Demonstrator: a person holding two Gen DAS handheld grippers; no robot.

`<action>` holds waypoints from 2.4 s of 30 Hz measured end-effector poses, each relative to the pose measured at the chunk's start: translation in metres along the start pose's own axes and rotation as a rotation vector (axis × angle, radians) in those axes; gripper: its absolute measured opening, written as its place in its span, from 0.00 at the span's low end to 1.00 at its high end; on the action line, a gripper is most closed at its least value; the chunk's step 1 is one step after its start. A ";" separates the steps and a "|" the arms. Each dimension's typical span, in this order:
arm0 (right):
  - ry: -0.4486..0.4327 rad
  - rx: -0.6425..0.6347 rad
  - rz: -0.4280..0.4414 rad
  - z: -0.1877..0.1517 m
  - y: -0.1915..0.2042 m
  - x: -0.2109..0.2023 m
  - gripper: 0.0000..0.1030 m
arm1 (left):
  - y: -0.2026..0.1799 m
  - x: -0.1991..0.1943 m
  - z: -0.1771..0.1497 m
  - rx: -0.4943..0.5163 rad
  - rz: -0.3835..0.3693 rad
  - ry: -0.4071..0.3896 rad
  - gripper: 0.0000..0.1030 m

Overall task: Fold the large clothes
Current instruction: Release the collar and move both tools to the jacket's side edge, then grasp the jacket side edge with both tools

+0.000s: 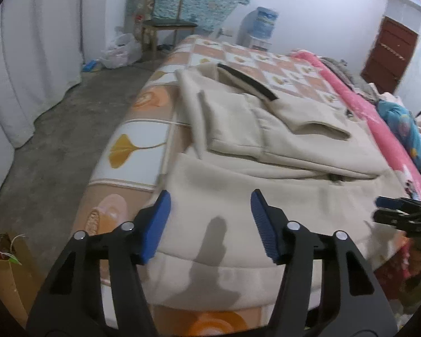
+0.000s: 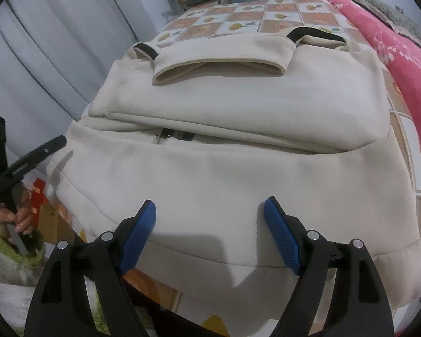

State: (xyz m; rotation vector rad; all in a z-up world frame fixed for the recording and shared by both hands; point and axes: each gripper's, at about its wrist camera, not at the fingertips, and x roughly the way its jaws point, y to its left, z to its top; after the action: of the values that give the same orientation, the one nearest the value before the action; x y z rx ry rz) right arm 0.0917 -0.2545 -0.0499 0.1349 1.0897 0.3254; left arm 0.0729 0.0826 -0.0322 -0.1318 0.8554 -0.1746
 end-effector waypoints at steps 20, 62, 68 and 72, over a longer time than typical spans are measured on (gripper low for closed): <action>0.016 -0.075 -0.064 -0.002 0.011 0.003 0.75 | 0.008 0.000 0.009 0.043 -0.202 -0.050 0.23; -0.154 0.204 -0.213 -0.001 -0.114 -0.048 0.37 | -0.038 0.036 0.000 0.221 0.280 0.036 0.25; -0.139 0.176 -0.222 -0.007 -0.109 -0.053 0.27 | -0.039 0.036 0.000 0.220 0.279 0.036 0.25; -0.133 0.151 -0.267 -0.004 -0.107 -0.049 0.23 | -0.039 0.036 0.000 0.220 0.281 0.036 0.25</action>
State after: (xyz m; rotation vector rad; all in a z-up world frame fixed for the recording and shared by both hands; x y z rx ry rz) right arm 0.0879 -0.3716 -0.0388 0.1414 0.9860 -0.0064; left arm 0.0921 0.0375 -0.0520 0.1980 0.8752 -0.0064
